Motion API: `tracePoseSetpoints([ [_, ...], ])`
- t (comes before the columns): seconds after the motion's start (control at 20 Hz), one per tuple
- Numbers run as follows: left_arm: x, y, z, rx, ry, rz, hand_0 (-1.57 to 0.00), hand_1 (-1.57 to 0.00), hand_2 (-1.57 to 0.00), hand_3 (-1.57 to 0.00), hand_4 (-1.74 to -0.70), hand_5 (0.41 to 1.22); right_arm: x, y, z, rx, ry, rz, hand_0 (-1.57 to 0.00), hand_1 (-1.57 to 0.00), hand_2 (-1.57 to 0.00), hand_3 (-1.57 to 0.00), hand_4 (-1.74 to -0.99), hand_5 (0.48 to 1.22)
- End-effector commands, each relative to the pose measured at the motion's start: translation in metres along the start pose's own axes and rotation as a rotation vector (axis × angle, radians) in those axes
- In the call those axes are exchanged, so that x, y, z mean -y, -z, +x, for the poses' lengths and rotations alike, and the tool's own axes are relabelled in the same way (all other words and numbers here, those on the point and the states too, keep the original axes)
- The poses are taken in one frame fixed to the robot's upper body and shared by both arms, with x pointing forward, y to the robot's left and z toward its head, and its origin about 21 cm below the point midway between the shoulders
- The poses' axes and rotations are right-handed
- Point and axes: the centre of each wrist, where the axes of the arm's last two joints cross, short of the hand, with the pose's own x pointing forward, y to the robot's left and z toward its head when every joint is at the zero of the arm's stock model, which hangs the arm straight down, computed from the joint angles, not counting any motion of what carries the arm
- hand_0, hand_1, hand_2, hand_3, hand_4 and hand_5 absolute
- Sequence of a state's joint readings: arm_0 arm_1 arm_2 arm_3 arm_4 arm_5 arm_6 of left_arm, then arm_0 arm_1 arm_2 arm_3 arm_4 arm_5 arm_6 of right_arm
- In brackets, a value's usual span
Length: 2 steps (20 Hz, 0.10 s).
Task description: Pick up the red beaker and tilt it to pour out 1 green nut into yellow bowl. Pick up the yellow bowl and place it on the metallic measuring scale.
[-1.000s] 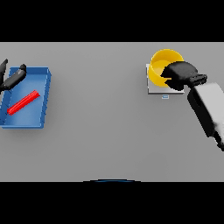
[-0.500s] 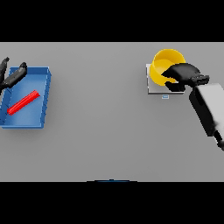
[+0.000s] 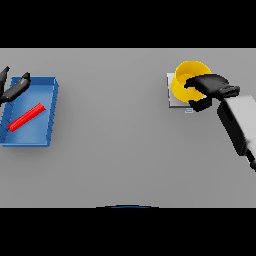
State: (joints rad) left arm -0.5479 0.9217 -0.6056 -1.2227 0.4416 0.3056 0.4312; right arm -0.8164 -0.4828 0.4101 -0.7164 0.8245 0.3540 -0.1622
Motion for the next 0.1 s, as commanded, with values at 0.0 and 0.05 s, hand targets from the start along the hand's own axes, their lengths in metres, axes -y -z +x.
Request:
tracePoseSetpoints([
  [0.0, -0.0004, 0.0016, -0.0007, -0.009, -0.003, 0.004, 0.0, 0.0, 0.0, 0.0, -0.72, 0.694, -0.0013, -0.0024, -0.0009, 0.004, 0.003, 0.008, -0.05, -0.08, -0.13, -0.3, -1.412, 0.771],
  [0.05, -0.0011, 0.0, -0.0001, -0.001, -0.001, 0.008, 0.0, 0.0, 0.0, 0.0, -0.72, 0.693, -0.0022, -0.0033, -0.0018, 0.003, 0.004, 0.009, -0.04, -0.06, -0.1, -0.27, -1.41, 0.759],
])
